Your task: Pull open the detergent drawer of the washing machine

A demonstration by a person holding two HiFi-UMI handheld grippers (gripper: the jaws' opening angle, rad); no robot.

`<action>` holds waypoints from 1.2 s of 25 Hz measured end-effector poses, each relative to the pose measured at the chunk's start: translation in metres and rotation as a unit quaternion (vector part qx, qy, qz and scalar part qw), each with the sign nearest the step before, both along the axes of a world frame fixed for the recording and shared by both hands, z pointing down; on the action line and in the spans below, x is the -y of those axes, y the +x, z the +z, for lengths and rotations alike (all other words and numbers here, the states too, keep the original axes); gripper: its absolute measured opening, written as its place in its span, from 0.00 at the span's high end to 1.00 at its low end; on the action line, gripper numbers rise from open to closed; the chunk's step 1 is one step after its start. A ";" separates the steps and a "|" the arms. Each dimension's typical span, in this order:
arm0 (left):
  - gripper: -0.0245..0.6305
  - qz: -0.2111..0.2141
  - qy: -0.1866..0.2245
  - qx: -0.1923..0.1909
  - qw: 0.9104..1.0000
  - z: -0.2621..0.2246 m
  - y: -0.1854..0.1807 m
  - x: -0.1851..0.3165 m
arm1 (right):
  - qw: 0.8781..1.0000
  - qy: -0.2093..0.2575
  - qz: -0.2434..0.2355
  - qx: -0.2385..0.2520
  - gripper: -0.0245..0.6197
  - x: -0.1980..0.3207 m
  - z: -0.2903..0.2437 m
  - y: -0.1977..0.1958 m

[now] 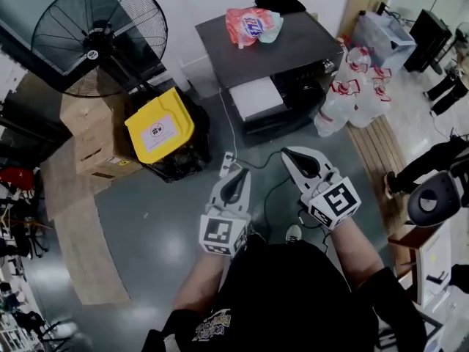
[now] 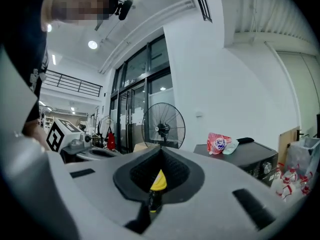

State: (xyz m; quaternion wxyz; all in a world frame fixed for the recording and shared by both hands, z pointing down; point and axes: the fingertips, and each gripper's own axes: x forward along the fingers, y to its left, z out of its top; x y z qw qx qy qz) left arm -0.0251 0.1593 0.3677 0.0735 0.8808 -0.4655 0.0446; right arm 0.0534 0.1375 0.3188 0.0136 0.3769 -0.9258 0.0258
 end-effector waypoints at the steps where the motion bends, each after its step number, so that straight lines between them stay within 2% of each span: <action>1: 0.94 -0.001 0.002 -0.001 1.000 -0.002 0.010 -0.006 | 1.000 -0.002 -0.005 0.001 0.96 -0.006 0.000 0.007; 7: 0.94 -0.008 0.002 0.009 1.000 0.002 0.060 -0.048 | 0.999 -0.016 -0.030 0.004 0.96 -0.039 0.009 0.046; 12: 0.94 -0.023 0.002 0.018 1.000 0.005 0.080 -0.075 | 0.999 -0.023 -0.047 0.008 0.96 -0.062 0.016 0.065; 21: 0.94 -0.031 0.013 0.012 0.999 0.003 0.097 -0.092 | 0.998 -0.036 -0.058 0.013 0.96 -0.082 0.020 0.081; 30: 0.94 -0.033 0.012 0.012 0.999 0.000 0.097 -0.087 | 0.998 -0.036 -0.057 0.015 0.96 -0.079 0.019 0.082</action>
